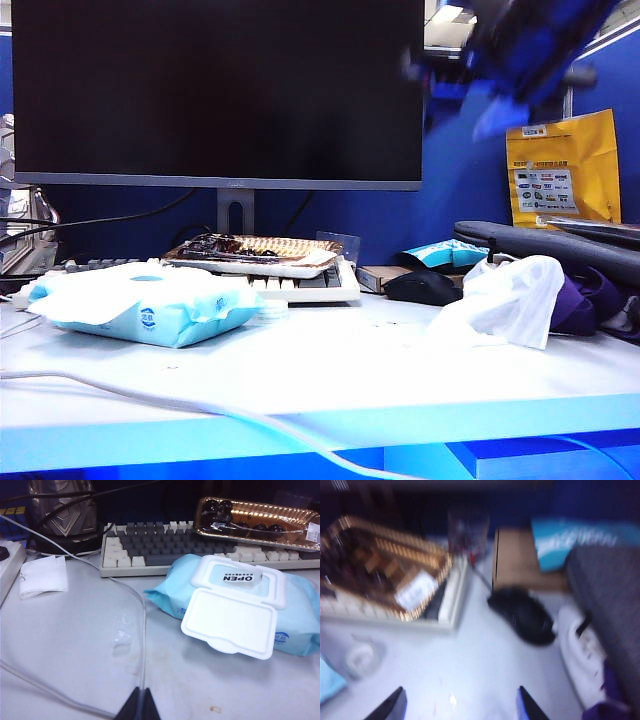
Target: Pull out a wet wipe from the sky blue wet wipes packet and place it on the table.
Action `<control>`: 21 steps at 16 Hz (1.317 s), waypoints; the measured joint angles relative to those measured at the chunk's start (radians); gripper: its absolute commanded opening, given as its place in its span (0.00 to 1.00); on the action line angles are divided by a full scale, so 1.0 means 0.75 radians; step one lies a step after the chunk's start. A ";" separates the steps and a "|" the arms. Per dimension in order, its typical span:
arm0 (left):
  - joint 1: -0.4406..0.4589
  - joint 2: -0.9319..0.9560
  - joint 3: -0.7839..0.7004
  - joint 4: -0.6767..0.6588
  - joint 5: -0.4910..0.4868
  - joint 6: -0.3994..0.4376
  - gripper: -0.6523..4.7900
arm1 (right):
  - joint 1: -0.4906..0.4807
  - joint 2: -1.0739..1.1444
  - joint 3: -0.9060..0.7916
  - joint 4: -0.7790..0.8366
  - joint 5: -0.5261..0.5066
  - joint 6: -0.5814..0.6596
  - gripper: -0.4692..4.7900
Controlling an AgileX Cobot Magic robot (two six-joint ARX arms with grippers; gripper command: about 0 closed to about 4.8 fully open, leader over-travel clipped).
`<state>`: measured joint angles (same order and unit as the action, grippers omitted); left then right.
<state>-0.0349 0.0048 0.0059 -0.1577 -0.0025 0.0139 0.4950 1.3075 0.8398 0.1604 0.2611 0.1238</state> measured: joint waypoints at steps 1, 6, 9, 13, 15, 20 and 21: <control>0.000 0.000 0.000 0.000 0.000 0.000 0.11 | 0.000 -0.043 0.000 0.000 0.003 -0.008 0.36; 0.000 0.000 0.000 0.000 0.000 0.000 0.11 | 0.001 -0.434 0.002 -0.054 0.007 -0.109 0.08; 0.000 0.000 0.000 0.000 0.000 -0.001 0.11 | 0.001 -0.750 0.002 -0.161 0.007 -0.111 0.08; 0.000 0.000 0.000 0.000 -0.001 -0.001 0.11 | 0.001 -1.174 -0.001 -0.671 -0.040 -0.111 0.08; 0.000 0.000 0.000 0.000 0.000 0.000 0.11 | 0.001 -1.267 0.000 -0.823 -0.037 -0.111 0.08; 0.000 0.000 0.000 0.000 -0.001 0.000 0.11 | 0.001 -1.350 -0.228 -0.744 -0.040 -0.110 0.08; 0.000 0.000 0.000 0.000 0.000 0.000 0.11 | 0.001 -1.349 -0.307 -0.660 -0.041 -0.111 0.08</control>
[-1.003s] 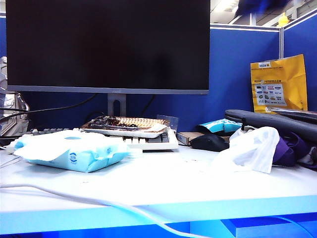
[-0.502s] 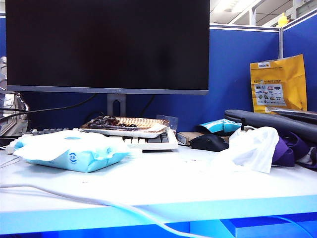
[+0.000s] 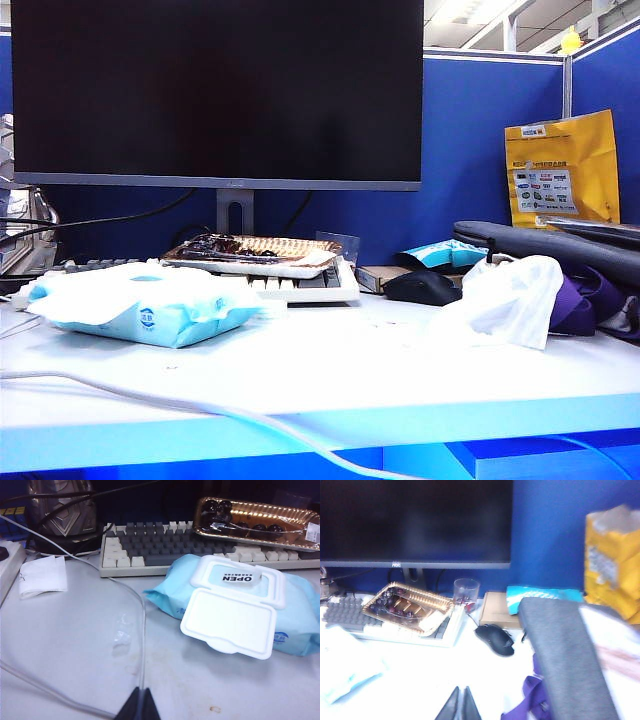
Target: Pull out a wet wipe from the sky blue wet wipes packet and place it on the table.
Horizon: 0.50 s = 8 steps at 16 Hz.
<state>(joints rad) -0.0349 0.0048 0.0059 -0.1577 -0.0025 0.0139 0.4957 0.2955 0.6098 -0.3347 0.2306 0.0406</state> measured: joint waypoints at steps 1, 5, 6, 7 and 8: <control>0.000 0.000 0.000 0.000 0.000 -0.001 0.11 | 0.000 0.000 -0.109 0.133 0.000 0.001 0.08; 0.000 0.000 0.000 0.000 -0.001 0.000 0.11 | 0.000 0.000 -0.433 0.372 -0.009 0.002 0.08; 0.000 0.000 0.000 0.000 0.000 -0.001 0.11 | 0.000 0.000 -0.463 0.372 -0.010 0.006 0.08; 0.000 0.000 0.000 0.000 0.000 0.000 0.11 | 0.001 0.000 -0.470 0.370 -0.010 0.006 0.08; 0.000 0.000 0.000 0.000 0.000 -0.001 0.11 | 0.002 -0.001 -0.470 0.371 -0.010 0.007 0.08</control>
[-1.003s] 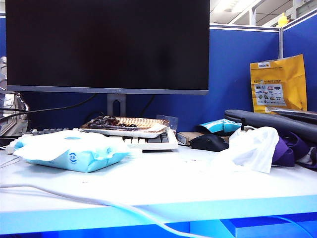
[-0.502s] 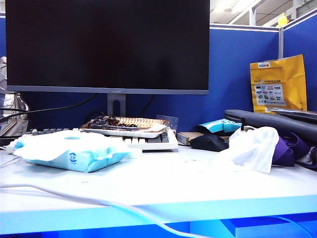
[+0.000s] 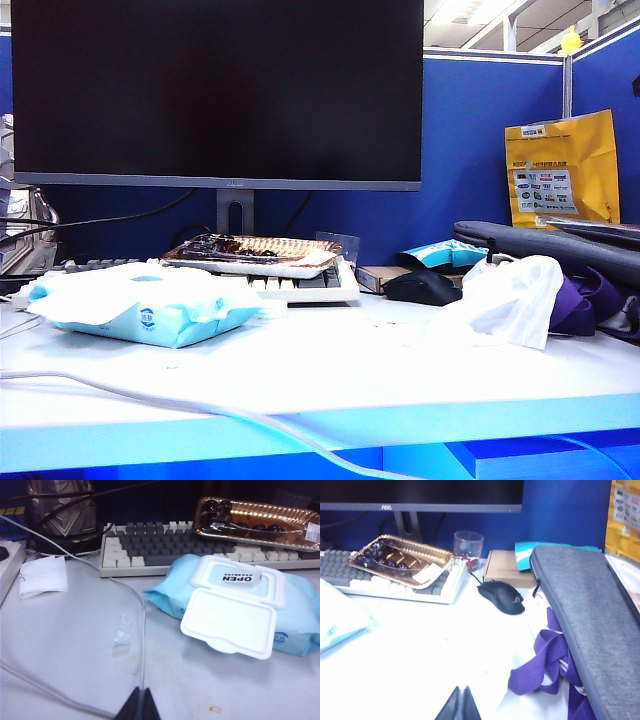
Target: Pull out a wet wipe from the sky blue wet wipes packet and place it on the table.
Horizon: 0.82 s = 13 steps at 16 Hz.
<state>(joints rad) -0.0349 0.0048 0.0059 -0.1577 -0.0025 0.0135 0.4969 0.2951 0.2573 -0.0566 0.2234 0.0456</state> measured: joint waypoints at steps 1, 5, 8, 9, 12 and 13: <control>0.000 0.000 0.000 0.000 -0.001 0.000 0.11 | 0.001 0.001 0.000 0.000 0.000 0.000 0.08; 0.000 0.000 0.000 0.000 0.000 0.001 0.11 | 0.001 0.000 -0.056 0.011 0.001 0.001 0.08; 0.000 0.000 0.000 0.000 0.000 0.001 0.11 | 0.001 0.000 -0.145 0.003 0.000 0.003 0.08; 0.000 0.000 0.000 0.000 -0.001 0.001 0.11 | 0.001 0.000 -0.178 0.014 -0.001 0.003 0.08; 0.000 0.000 0.000 0.000 0.000 0.001 0.11 | 0.001 -0.011 -0.267 0.079 -0.001 0.003 0.08; 0.000 0.000 0.000 0.000 0.000 0.000 0.11 | 0.000 -0.024 -0.294 0.093 -0.001 0.003 0.08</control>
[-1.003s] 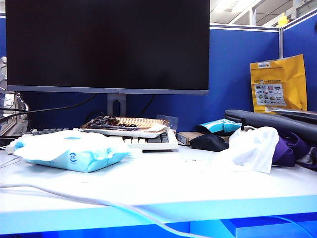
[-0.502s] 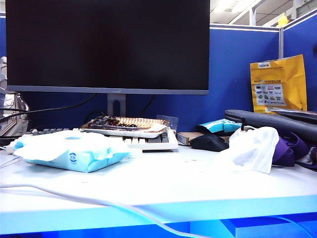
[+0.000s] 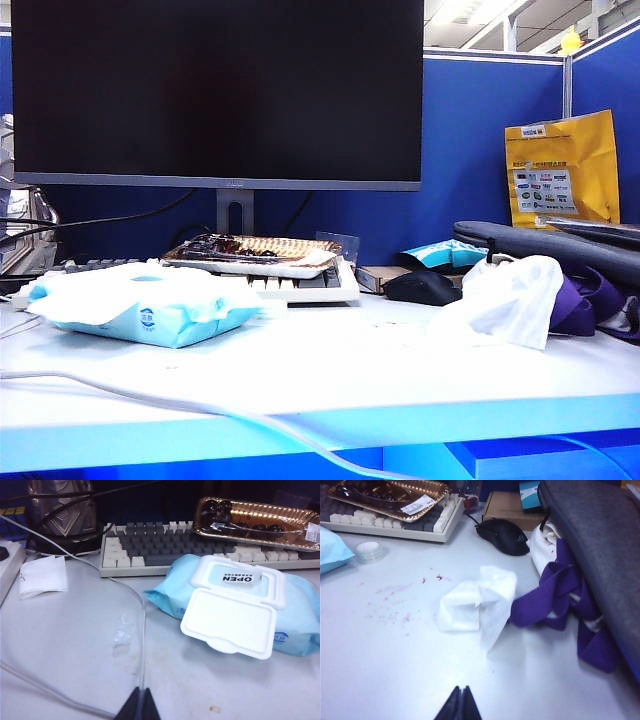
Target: Pull out a wet wipe from the sky blue wet wipes packet and place it on the table.
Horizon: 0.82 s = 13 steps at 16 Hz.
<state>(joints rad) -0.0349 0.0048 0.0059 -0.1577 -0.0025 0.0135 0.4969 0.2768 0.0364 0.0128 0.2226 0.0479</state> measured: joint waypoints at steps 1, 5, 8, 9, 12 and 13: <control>0.000 0.000 0.000 0.000 0.000 0.001 0.11 | -0.003 -0.008 -0.020 0.002 0.001 0.000 0.08; 0.000 0.000 0.000 0.000 0.000 0.001 0.11 | -0.075 -0.111 -0.039 -0.086 -0.032 -0.001 0.08; 0.000 0.000 0.000 0.000 0.000 0.001 0.11 | -0.202 -0.279 -0.039 -0.105 -0.052 -0.001 0.08; 0.000 0.000 0.000 0.000 0.000 0.001 0.11 | -0.232 -0.310 -0.039 -0.104 -0.067 -0.001 0.08; 0.000 0.000 0.000 0.000 -0.001 0.000 0.11 | -0.390 -0.365 -0.039 -0.123 -0.196 -0.001 0.08; 0.000 0.000 0.000 0.001 0.000 0.001 0.11 | -0.423 -0.366 -0.039 -0.125 -0.218 -0.001 0.08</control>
<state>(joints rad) -0.0349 0.0048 0.0059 -0.1574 -0.0025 0.0139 0.1799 0.0025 0.0074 -0.0811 0.0593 0.0475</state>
